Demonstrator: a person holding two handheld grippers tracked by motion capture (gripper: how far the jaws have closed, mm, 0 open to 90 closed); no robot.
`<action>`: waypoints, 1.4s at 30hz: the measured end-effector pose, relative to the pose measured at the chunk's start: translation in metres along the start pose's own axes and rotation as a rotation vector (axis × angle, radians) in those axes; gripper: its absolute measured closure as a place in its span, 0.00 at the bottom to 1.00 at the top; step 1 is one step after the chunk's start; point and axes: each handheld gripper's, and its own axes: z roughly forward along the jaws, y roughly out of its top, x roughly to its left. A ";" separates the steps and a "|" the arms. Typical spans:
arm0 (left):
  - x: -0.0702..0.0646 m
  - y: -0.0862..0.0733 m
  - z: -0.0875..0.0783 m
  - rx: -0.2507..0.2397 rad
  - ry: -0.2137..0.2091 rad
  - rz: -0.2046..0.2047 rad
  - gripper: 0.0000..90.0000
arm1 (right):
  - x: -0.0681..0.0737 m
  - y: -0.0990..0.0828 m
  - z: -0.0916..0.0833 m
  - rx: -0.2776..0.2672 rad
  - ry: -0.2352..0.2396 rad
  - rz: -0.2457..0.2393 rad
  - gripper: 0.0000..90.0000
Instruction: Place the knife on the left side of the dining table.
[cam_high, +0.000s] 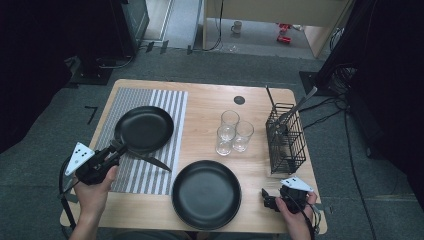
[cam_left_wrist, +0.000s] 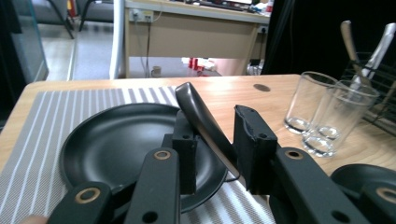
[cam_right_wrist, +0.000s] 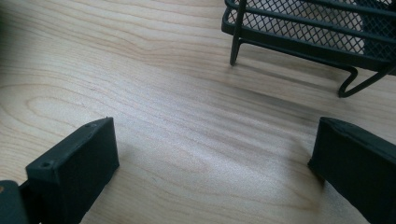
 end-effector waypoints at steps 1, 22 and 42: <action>0.000 0.000 0.000 0.000 0.000 0.000 0.78 | 0.000 0.000 0.000 0.000 0.000 0.000 0.01; 0.040 -0.039 -0.003 0.063 0.053 -0.158 0.65 | 0.000 0.000 0.000 0.000 0.002 -0.001 0.01; 0.056 -0.054 0.000 0.129 0.087 -0.243 0.55 | 0.000 0.000 0.000 0.000 0.002 -0.003 0.01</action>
